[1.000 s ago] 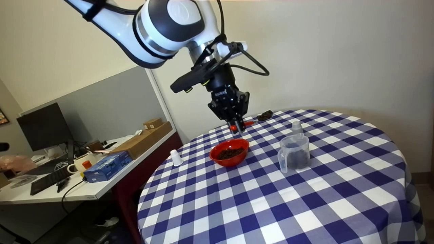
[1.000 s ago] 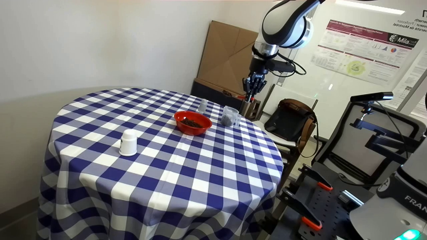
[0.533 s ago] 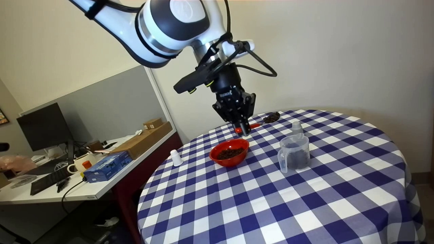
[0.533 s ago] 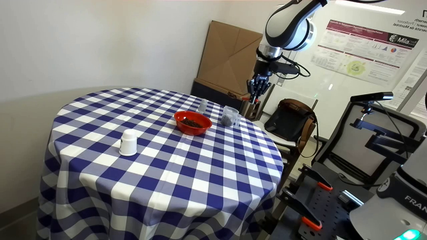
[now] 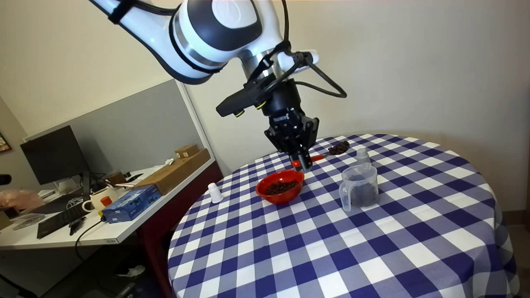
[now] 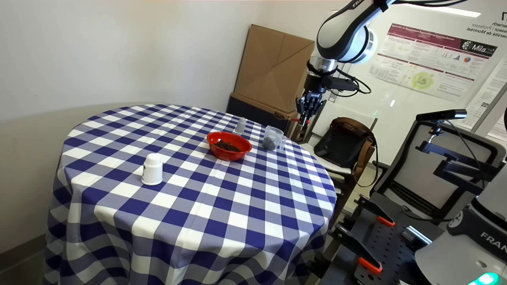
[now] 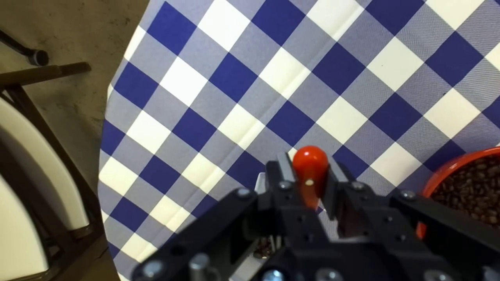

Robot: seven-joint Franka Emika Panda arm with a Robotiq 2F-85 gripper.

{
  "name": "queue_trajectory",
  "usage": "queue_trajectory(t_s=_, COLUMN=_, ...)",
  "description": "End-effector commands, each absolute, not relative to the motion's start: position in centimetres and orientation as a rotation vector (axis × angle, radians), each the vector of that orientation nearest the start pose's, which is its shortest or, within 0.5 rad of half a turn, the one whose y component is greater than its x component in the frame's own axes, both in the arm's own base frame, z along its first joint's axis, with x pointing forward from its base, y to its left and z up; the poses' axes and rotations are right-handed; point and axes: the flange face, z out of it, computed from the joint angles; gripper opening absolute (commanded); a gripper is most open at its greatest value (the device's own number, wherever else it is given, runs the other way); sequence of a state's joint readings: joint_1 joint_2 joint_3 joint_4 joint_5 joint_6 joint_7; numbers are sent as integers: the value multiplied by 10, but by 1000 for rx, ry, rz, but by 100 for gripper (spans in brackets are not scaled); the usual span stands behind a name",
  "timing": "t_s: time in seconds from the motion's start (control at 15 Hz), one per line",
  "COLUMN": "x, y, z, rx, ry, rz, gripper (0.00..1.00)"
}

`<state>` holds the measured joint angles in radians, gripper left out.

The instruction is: Scoop some contents of the red bowl with a spoon and put them in the jug

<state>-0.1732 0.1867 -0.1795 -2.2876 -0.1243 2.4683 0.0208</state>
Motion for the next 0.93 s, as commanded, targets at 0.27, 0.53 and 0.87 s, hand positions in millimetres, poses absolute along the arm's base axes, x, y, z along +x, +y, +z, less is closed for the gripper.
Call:
queue_trajectory(t_s=0.27, x=510, y=-190, z=265, rx=-3208, ry=455, rz=31, gripper=11)
queue_trajectory(t_s=0.53, x=517, y=-192, z=263, rx=-3211, ry=456, rz=31, gripper=11)
queue_trajectory(t_s=0.87, x=522, y=-196, z=258, rx=-3216, ry=460, rz=38, gripper=11)
